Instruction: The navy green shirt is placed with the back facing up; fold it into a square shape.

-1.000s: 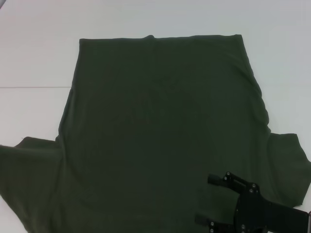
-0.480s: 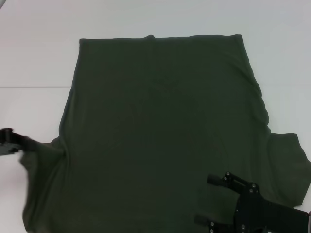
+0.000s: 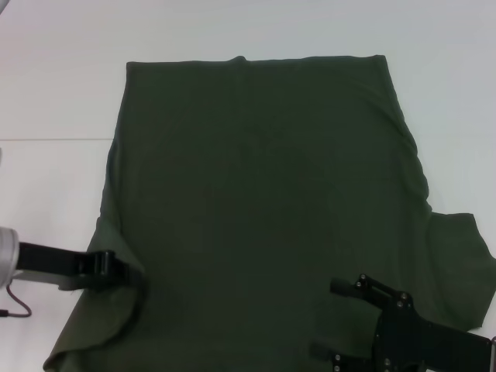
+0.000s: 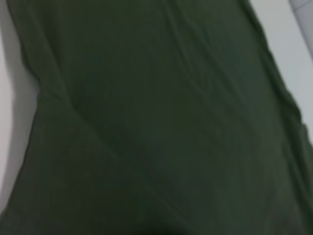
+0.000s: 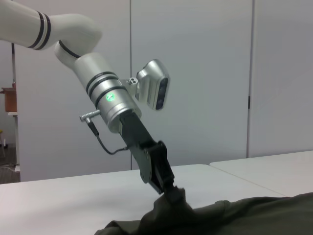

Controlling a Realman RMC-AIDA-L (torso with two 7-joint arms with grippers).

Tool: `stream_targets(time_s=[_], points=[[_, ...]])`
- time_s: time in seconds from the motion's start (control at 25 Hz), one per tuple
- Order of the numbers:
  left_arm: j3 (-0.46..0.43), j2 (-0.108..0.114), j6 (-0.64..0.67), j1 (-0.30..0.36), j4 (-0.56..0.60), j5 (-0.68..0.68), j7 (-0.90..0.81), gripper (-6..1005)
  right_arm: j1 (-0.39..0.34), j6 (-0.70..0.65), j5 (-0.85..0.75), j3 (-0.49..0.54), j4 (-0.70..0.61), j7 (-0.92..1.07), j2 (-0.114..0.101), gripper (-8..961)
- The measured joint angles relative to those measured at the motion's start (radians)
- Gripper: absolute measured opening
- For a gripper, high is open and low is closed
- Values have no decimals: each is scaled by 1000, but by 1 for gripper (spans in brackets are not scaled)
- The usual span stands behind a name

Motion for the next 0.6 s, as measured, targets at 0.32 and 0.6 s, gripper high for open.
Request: stream_targets(time_s=[0.32,0.6], points=[[42,1,-69,15,-38,3,-2,28,1,0,0,0,2,0,1,933],[42,10,-74,21,-41,7,-8,72,9,0,1,0,6,0,1,932]])
